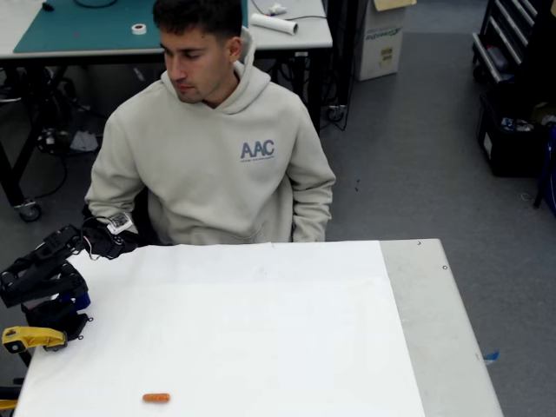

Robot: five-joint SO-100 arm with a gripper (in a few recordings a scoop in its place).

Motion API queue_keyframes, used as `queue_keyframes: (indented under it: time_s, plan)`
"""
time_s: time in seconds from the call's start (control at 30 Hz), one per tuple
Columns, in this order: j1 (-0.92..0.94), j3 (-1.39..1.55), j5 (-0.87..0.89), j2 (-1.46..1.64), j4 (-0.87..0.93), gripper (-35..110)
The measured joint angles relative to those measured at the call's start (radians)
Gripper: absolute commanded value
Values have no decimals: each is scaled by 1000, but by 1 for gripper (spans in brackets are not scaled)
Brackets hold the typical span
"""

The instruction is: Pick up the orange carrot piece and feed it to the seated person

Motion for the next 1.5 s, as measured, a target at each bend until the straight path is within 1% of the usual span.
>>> queue_keyframes:
  time_s: [0.37, 0.67, 0.9, 1.07, 1.5]
  plan:
    - [238, -258, 0, -422, 0, -3]
    - [419, -413, -20, -667, 0, -3]
    - [552, -488, -181, -782, 0, -3]
    - [684, -526, -295, -874, 0, -3]
    - [973, -713, -465, -1112, 0, -3]
